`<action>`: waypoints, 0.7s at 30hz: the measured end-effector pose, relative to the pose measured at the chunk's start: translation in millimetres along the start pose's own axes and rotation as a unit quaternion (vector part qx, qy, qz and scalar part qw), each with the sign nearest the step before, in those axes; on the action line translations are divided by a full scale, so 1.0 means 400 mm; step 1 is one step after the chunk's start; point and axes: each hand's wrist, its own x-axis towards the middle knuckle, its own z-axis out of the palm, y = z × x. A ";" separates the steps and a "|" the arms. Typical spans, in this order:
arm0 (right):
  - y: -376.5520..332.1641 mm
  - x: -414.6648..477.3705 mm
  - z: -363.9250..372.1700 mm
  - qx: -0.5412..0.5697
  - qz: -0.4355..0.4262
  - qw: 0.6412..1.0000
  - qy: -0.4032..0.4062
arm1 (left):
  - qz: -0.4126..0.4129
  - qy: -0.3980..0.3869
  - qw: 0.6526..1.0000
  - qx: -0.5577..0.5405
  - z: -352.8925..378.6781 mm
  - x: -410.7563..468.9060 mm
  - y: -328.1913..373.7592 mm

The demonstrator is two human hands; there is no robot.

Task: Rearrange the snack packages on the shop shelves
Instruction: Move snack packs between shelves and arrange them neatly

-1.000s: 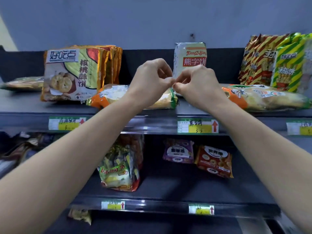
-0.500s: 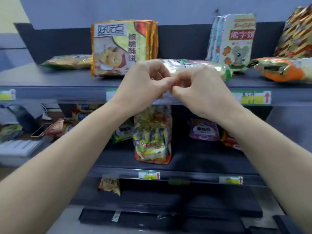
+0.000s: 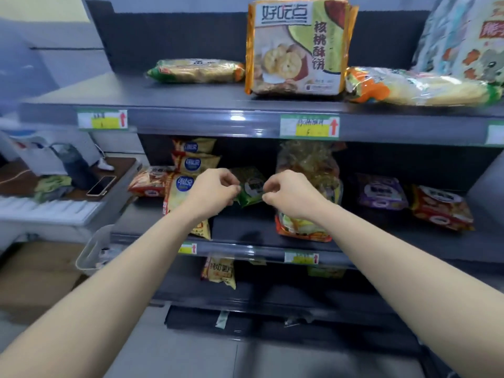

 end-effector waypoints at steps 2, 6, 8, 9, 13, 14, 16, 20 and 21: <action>-0.001 0.032 0.045 -0.004 0.001 1.000 -0.031 | -0.036 -0.008 0.999 -0.018 0.007 0.015 -0.049; 0.022 0.096 0.134 0.000 0.030 0.996 -0.081 | -0.096 -0.035 0.994 -0.044 0.040 0.049 -0.129; 0.040 0.129 0.177 0.003 0.035 0.994 -0.104 | -0.109 -0.047 0.992 -0.029 0.053 0.066 -0.158; 0.050 0.147 0.198 0.002 0.036 0.993 -0.115 | -0.109 -0.048 0.993 -0.022 0.060 0.077 -0.172; 0.078 0.224 0.267 0.020 0.055 0.986 -0.159 | -0.114 -0.051 0.992 0.001 0.088 0.129 -0.208; 0.085 0.243 0.282 0.030 0.061 0.983 -0.169 | -0.121 -0.053 0.991 0.005 0.096 0.146 -0.217; 0.099 0.274 0.311 0.046 0.074 0.978 -0.190 | -0.131 -0.055 0.990 0.014 0.114 0.180 -0.234; 0.126 0.316 0.370 0.077 0.092 0.967 -0.224 | -0.134 -0.069 0.987 0.046 0.145 0.222 -0.264; 0.129 0.324 0.382 0.079 0.092 0.965 -0.232 | -0.135 -0.075 0.987 0.043 0.153 0.228 -0.273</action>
